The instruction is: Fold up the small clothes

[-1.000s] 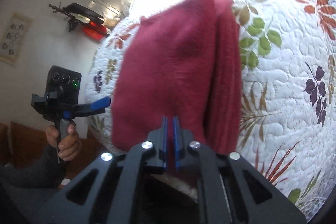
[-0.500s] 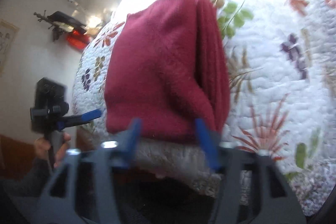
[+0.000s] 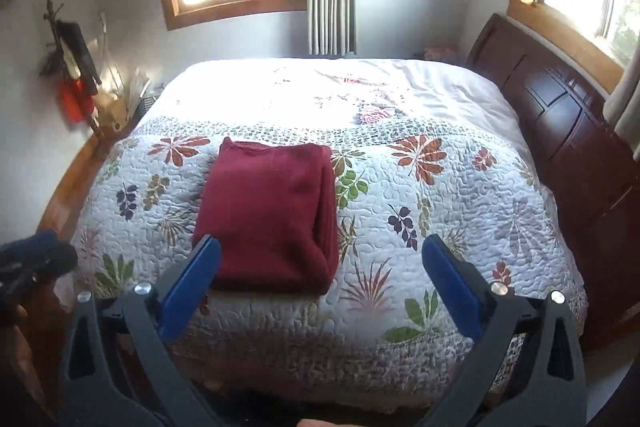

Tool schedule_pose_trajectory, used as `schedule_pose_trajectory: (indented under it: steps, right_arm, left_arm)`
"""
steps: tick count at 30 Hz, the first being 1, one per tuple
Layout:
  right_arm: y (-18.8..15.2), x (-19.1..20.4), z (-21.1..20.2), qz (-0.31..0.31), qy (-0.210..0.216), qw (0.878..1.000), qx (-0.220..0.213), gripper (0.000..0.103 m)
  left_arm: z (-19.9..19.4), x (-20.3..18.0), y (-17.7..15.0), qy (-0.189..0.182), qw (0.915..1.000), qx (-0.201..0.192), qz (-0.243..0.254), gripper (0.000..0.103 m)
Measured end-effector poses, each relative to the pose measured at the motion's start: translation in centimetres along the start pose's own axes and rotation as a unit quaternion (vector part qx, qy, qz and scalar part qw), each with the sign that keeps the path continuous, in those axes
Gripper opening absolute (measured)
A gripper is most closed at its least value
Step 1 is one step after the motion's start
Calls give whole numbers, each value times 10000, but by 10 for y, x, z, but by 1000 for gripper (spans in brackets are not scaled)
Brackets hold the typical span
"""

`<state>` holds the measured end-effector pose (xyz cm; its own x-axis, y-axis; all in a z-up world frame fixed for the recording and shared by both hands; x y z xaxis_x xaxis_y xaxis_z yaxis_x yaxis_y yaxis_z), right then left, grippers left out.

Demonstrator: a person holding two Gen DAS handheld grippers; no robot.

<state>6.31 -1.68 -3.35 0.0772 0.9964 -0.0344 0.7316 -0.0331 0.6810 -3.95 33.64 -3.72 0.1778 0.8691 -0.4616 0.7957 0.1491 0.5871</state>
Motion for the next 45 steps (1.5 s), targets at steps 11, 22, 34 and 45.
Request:
schedule_pose_trajectory:
  steps: [11, 22, 34, 45]
  right_arm:
    - [-22, -7, -18, -175, 124, 9991, 352, 100]
    - [-21, 32, -39, -258, -14, 9994, 233, 100]
    - [-17, 48, -44, -230, -157, 9993, 236, 100]
    - [-21, 50, -43, -291, -193, 9989, 309, 100]
  left_arm:
    - [-12, -30, -26, 210, 9988, 328, -281, 99]
    - [-16, -4, -31, -171, 9960, 421, -764, 99]
    - [-24, 8, -26, -207, 9971, 432, -588, 99]
    - [-20, 8, -30, -258, 9967, 510, -583, 99]
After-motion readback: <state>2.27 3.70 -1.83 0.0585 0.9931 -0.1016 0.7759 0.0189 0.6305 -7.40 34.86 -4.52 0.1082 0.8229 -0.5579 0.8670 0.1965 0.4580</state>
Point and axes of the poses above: each gripper's, at about its wrist camera, not at the fingertips, and z roughly the way its jaws point, x to its left, y to its top, the point moved 9 cm from there along z, roughly the way its jaws point, and after that the axes turned 13 degrees about -y, right-handed, at the moved point
